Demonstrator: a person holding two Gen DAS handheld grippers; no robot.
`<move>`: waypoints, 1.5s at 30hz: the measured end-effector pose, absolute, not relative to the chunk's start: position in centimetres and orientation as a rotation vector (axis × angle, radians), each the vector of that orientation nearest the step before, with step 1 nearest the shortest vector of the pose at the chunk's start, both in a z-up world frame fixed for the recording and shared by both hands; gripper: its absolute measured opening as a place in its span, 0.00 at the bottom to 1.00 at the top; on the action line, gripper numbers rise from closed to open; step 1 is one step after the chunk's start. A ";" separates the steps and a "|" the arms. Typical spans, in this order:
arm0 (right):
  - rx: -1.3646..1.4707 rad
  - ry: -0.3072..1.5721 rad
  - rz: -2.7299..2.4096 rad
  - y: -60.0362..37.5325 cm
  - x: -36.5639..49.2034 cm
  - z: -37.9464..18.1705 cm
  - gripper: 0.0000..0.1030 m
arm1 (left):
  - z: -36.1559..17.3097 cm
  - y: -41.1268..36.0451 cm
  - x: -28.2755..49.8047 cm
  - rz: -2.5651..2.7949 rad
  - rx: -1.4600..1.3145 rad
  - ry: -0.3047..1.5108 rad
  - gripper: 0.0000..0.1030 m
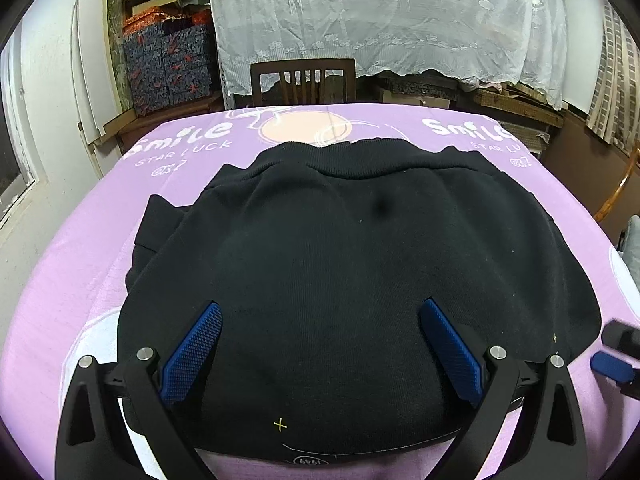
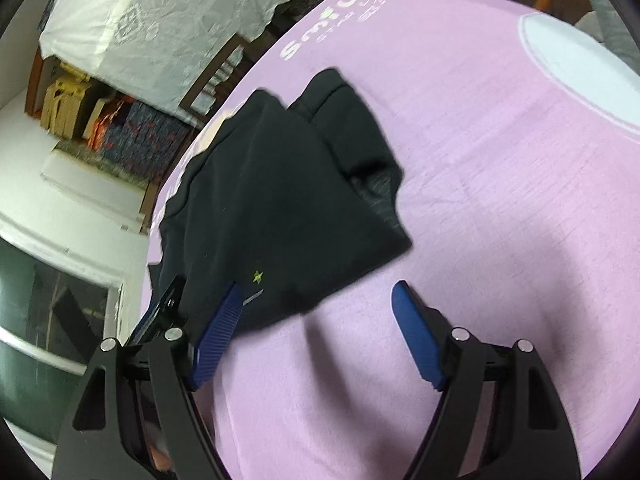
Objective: Fold large clothes
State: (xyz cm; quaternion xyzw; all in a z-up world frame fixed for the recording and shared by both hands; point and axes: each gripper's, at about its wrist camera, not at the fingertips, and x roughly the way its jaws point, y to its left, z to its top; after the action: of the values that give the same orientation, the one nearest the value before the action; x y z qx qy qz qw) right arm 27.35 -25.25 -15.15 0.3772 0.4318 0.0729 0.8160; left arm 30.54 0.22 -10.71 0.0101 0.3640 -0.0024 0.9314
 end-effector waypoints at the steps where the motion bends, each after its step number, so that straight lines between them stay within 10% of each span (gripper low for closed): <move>1: 0.817 0.909 0.134 -25.4 27.5 -15.2 0.73 | -10.7 0.2 30.5 -0.004 0.021 0.745 0.97; 45: 0.874 0.767 0.034 -23.7 30.8 -15.5 0.60 | -11.6 1.9 32.4 0.034 -0.038 0.801 0.97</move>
State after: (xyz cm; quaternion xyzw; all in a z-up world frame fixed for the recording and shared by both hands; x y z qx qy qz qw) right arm 30.85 -23.69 -15.51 0.4127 0.3621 0.0162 0.8356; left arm 32.39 1.91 -11.61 -0.0183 0.3900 0.0166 0.9205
